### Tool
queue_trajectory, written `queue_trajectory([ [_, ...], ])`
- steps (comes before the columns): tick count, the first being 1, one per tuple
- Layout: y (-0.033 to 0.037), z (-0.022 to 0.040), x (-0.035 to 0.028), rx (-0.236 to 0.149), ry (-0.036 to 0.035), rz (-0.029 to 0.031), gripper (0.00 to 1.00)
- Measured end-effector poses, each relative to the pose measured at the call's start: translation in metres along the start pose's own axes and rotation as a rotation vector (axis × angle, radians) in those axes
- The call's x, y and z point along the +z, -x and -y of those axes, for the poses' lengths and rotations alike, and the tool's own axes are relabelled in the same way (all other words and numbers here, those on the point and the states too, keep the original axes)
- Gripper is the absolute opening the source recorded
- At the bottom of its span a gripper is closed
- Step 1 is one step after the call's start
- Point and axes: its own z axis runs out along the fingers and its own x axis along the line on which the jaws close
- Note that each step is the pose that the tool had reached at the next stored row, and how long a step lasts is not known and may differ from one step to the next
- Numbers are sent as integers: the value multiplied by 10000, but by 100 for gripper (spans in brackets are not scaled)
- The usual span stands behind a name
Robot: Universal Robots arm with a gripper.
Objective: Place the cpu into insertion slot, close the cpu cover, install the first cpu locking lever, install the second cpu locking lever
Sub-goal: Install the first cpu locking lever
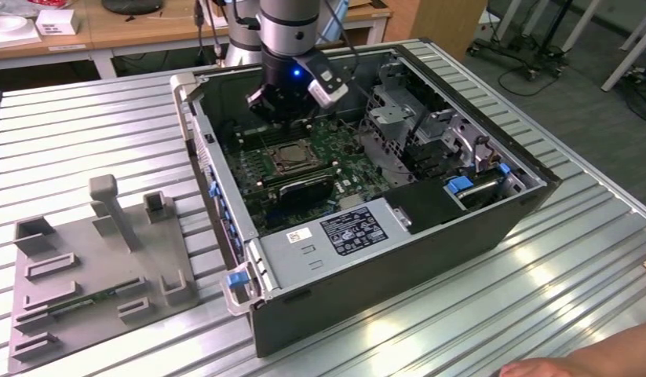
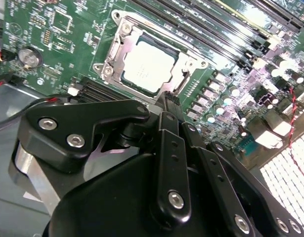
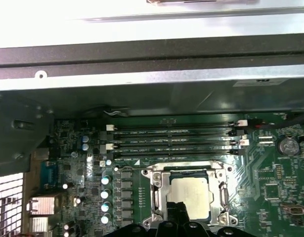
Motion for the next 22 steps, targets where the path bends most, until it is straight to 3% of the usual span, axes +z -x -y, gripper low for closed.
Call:
queue_trajectory([
  [3, 0, 0, 6, 15, -8, -149, 10],
  [4, 0, 1, 5, 16, -10, -159, 10],
  [11, 0, 0, 1, 17, -12, -174, 10],
  [22, 3, -13, -129, 17, -26, -172, 10],
])
